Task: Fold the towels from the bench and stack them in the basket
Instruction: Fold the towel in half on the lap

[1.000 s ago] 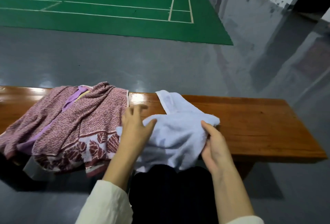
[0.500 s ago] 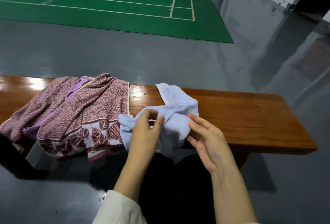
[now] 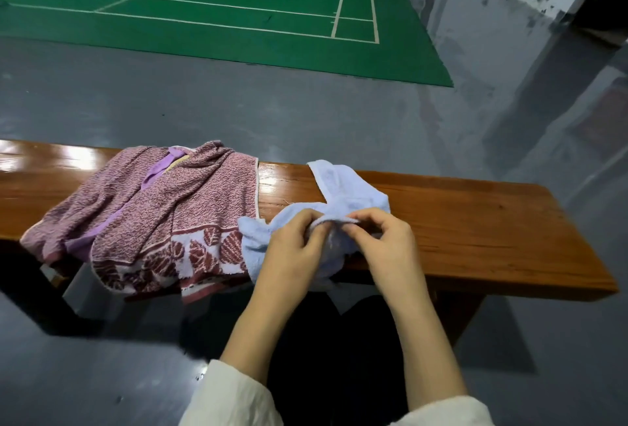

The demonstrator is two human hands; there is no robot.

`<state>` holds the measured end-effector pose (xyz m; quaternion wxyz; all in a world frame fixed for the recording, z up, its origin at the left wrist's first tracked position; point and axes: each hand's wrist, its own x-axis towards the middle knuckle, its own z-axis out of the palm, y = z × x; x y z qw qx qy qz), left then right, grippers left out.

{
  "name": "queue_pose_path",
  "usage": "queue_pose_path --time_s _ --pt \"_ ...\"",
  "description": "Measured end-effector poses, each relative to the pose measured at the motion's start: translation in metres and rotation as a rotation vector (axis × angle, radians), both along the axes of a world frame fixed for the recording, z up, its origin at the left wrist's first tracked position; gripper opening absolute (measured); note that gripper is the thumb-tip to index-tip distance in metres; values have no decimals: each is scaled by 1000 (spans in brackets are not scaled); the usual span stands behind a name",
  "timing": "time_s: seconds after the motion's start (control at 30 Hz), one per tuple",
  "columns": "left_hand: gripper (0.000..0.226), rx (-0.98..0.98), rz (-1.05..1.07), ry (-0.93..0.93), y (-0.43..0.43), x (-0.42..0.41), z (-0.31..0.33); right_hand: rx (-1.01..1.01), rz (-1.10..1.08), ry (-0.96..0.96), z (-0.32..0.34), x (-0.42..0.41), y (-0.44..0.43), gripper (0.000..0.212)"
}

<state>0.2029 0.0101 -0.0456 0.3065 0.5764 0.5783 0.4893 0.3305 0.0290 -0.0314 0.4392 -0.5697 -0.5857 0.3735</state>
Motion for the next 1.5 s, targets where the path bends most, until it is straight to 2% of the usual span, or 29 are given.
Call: queue_pose_path --time_s 0.03,0.1,0.2,0.27,0.33,0.4,0.47,0.53,0.57,0.63,0.67,0.8,0.87,1.0,1.33,1.43,1.5 --pt "15 32 11 31 2 -4 3 53 -4 -117 1 0 2 16" --pt "7 84 13 129 7 -15 7 133 -4 -201 2 3 6 14" --pt "10 102 9 278 14 -33 9 80 25 29 2 4 11 26" --pt "7 95 19 329 17 -42 8 48 -5 87 1 3 12 31" --pt "5 85 40 316 16 -47 7 82 -46 87 0 5 12 25" --pt "10 49 48 211 13 -47 7 62 -36 35 0 7 10 16" --pt "18 13 -10 91 9 -42 10 15 25 -82 0 7 8 34" --pt "20 23 -112 25 7 -34 18 1 135 -89 1 1 5 47" --pt "18 46 -150 29 6 -29 23 -16 199 -50 3 -3 4 44" --pt "17 90 -153 86 6 -24 30 -31 268 63 4 -9 3 21" --pt "17 103 -121 115 6 -24 32 -18 239 92 5 -10 1 11" --pt "8 51 -31 192 -5 -39 28 89 0 170 4 3 -5 23" --pt "8 5 -24 230 -14 -49 17 128 -74 239 5 11 -10 21" --pt "15 -61 -15 185 -28 -55 -3 102 -107 156 -5 17 -20 10" --pt "20 -26 153 289 -41 -56 -28 90 -428 266 -28 43 -45 19" --pt "29 -101 180 168 -44 -71 -33 88 -502 272 -35 52 -48 19" --pt "38 -95 189 97 -45 -78 -32 73 -531 227 -43 54 -51 11"
